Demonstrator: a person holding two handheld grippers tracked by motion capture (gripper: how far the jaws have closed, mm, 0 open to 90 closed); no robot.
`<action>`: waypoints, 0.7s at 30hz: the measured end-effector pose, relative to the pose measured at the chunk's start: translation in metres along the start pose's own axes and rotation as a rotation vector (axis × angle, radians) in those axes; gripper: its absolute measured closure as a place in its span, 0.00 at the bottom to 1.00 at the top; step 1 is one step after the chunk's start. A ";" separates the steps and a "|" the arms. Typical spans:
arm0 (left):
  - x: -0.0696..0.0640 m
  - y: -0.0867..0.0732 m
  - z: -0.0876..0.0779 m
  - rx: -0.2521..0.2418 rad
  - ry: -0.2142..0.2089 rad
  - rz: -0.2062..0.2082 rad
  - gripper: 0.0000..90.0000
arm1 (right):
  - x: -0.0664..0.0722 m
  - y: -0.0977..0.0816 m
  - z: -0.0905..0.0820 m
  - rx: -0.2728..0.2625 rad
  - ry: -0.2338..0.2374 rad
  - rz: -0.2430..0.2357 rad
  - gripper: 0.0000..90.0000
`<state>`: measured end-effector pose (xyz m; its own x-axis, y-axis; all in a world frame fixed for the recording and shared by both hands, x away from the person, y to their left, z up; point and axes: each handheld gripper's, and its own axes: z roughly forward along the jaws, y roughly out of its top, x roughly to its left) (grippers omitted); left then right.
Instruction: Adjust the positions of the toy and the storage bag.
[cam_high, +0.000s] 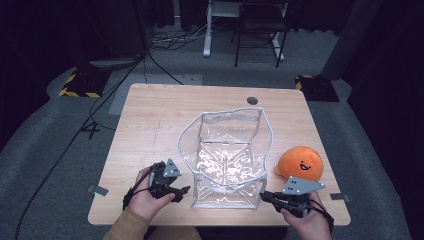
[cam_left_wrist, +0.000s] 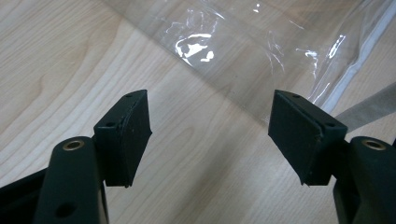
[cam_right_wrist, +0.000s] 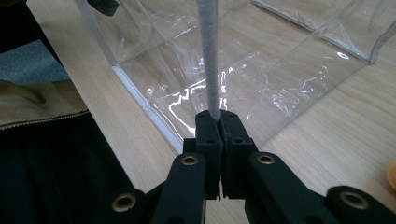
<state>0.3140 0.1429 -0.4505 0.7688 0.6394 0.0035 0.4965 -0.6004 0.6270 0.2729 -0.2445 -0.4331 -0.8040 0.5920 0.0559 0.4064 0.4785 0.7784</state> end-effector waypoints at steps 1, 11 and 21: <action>0.000 0.000 0.001 -0.001 -0.004 0.002 0.33 | 0.000 -0.002 -0.002 -0.001 0.001 0.005 0.98; 0.008 -0.010 0.007 0.021 0.011 -0.035 0.33 | -0.005 -0.011 -0.018 0.016 -0.015 0.026 0.98; 0.023 -0.022 0.011 0.022 0.043 -0.073 0.33 | -0.013 -0.004 -0.034 0.012 -0.059 0.021 0.61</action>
<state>0.3253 0.1657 -0.4734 0.7128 0.7013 -0.0077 0.5594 -0.5618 0.6095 0.2665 -0.2761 -0.4157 -0.7681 0.6394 0.0350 0.4286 0.4728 0.7699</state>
